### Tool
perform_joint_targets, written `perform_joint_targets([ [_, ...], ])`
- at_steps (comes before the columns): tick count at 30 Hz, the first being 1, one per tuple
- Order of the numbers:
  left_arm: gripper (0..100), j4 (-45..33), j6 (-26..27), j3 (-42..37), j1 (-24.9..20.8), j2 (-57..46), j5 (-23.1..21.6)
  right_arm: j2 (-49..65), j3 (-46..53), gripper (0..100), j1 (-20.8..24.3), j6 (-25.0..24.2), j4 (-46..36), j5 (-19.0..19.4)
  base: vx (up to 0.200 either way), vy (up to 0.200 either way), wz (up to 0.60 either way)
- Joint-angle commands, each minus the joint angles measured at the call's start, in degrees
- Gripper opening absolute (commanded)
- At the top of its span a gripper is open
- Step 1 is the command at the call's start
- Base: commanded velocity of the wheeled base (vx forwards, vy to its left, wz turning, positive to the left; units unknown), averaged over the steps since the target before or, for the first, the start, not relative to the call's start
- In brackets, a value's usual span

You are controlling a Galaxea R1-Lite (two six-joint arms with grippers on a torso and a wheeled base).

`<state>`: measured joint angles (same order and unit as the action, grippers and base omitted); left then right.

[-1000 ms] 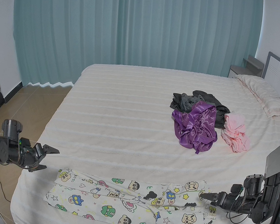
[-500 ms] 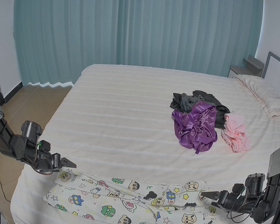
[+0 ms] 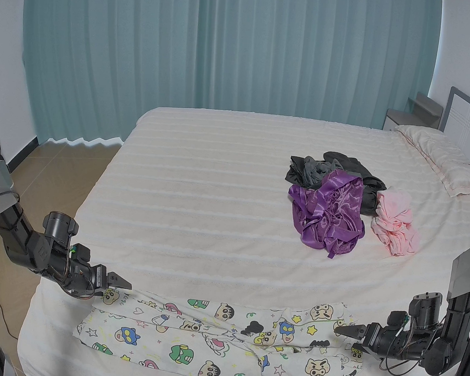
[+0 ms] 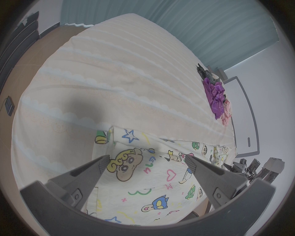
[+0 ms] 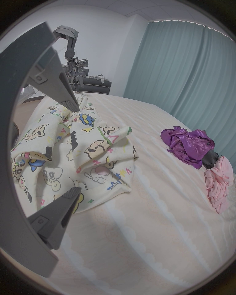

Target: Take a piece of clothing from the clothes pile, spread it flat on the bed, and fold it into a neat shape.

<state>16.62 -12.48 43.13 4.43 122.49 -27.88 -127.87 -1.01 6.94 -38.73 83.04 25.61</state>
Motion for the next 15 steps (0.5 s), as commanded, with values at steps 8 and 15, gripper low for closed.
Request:
perform_joint_targets([
  [8,100,0.3,0.2,1.3,1.1,2.6,0.1,-0.1,1.0,100,0.2,-0.1,0.0,0.1,0.0,0.0,0.0],
  [15,100,0.3,0.4,1.4,0.8,2.5,-0.1,-0.2,1.0,100,0.1,-0.1,0.0,0.1,0.0,0.0,0.0],
])
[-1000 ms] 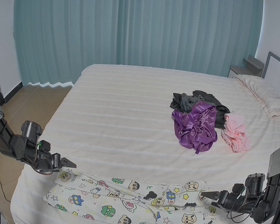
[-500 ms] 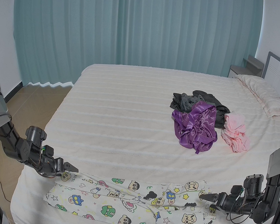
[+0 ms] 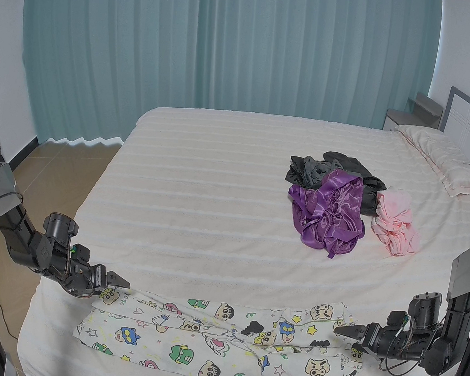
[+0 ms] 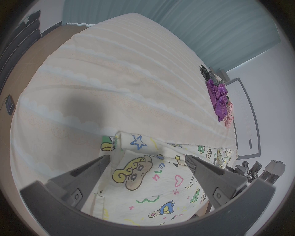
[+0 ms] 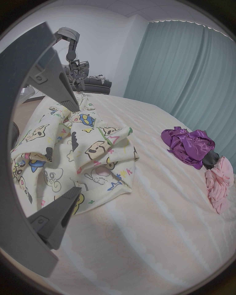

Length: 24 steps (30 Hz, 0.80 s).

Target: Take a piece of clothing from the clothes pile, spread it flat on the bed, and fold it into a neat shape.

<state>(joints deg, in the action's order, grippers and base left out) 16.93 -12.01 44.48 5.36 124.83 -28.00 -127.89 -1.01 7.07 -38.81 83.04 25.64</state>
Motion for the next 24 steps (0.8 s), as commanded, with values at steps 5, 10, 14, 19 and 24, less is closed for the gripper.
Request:
perform_joint_targets([
  [5,0,-0.1,0.0,0.3,0.4,0.2,0.4,-0.3,1.0,100,0.0,0.0,0.0,0.1,0.0,0.0,0.0],
  [10,0,-0.4,0.0,-0.3,1.7,0.0,0.6,-0.7,1.0,100,-0.5,0.0,0.1,0.3,0.0,0.0,0.0],
  [14,0,-0.3,0.0,-1.3,2.1,-1.3,0.5,-0.7,1.0,100,-0.4,0.0,0.1,0.3,0.0,0.0,0.0],
  [19,0,-0.3,0.1,-3.9,2.3,-5.6,0.1,-0.7,1.0,100,-0.4,0.0,0.2,0.3,0.0,0.0,0.0],
  [24,0,-0.4,1.5,-6.5,2.5,-8.6,0.1,-0.8,1.0,100,-0.4,-0.1,0.3,0.3,0.0,0.0,0.0],
])
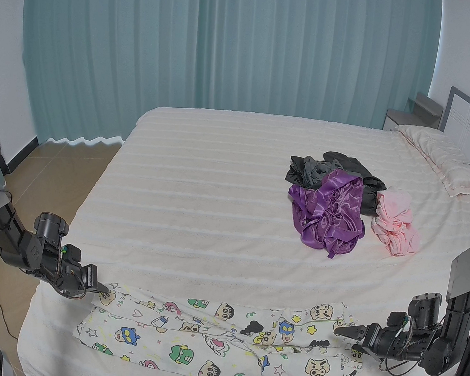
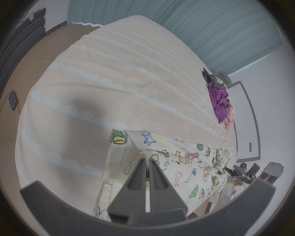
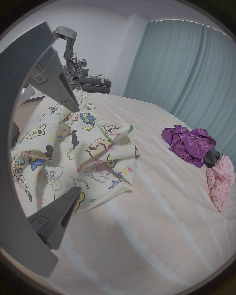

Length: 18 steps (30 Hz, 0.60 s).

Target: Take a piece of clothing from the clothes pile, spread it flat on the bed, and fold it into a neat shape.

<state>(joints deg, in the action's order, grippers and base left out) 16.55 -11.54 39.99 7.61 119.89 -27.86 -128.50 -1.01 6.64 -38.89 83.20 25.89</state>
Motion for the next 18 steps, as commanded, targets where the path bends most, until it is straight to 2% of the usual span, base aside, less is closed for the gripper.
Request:
perform_joint_targets([
  [1,0,-0.1,2.8,-2.8,0.9,-4.0,0.0,-0.2,1.0,100,0.0,0.0,0.1,0.0,0.0,0.0,0.0],
  [5,0,-0.2,9.2,-5.6,2.9,-4.3,0.0,-0.2,1.0,100,0.0,0.0,0.1,0.0,0.0,0.0,0.0],
  [9,0,-0.1,11.7,-7.2,4.0,-4.1,0.3,-0.2,1.0,100,0.0,0.0,0.1,0.0,0.0,0.0,0.0],
  [15,0,0.1,18.3,-9.8,5.6,-2.8,-0.1,-0.3,1.0,100,0.0,0.0,0.1,0.0,0.0,0.0,0.0],
  [18,0,0.3,18.8,-9.8,5.5,-2.2,-0.1,-0.3,1.0,100,0.0,0.0,0.1,0.0,0.0,0.0,0.0],
])
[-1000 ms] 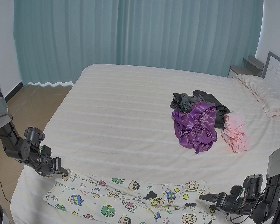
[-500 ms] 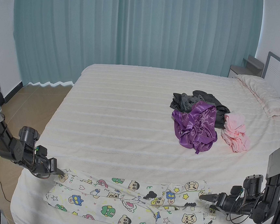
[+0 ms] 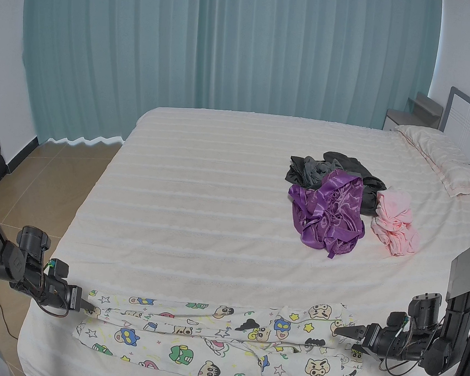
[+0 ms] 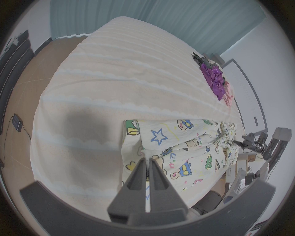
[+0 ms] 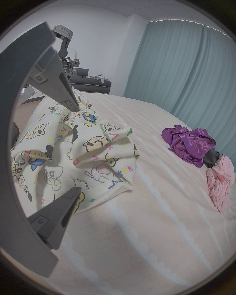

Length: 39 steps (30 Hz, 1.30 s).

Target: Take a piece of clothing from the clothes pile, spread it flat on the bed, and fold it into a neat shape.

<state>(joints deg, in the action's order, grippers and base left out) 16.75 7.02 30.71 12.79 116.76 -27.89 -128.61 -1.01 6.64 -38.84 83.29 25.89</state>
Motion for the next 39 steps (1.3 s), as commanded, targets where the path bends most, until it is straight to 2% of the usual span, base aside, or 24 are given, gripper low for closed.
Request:
perform_joint_targets([
  [1,0,0.1,0.3,-0.5,0.3,1.0,-0.1,-0.2,1.0,100,0.0,0.0,0.0,0.0,0.0,0.0,0.0],
  [3,0,0.2,0.4,-0.6,0.3,1.0,-0.1,-0.2,1.0,100,0.0,0.0,0.0,0.0,0.0,0.0,0.0],
  [4,100,0.2,0.4,-0.7,0.3,0.9,-0.2,-0.2,1.0,100,0.0,0.0,0.0,0.0,0.0,0.0,0.0],
  [12,100,0.1,0.2,-1.1,0.7,0.5,-0.3,-0.2,1.0,100,0.1,0.0,0.0,0.0,0.0,0.0,0.0],
  [15,100,0.0,-0.3,-1.1,0.7,-1.5,-1.7,-0.2,1.0,100,0.0,0.0,0.0,0.0,0.0,0.0,0.0],
  [26,100,0.1,-3.2,-0.5,-1.4,-1.6,-3.1,-0.3,1.0,100,0.1,0.0,0.0,0.0,0.0,0.0,0.0],
  [28,100,0.1,-3.2,-0.6,-1.6,-1.6,-4.1,-0.3,1.0,100,0.1,0.0,0.0,0.0,0.0,0.0,0.0],
  [31,100,0.3,-3.0,-0.7,-1.7,-1.6,-9.6,-0.3,1.0,100,0.2,0.0,0.0,0.0,0.0,0.0,0.0],
  [39,100,6.0,-5.4,2.3,-2.8,-1.4,-10.3,-0.3,1.0,100,0.1,0.0,0.0,-0.1,0.0,0.0,0.0],
])
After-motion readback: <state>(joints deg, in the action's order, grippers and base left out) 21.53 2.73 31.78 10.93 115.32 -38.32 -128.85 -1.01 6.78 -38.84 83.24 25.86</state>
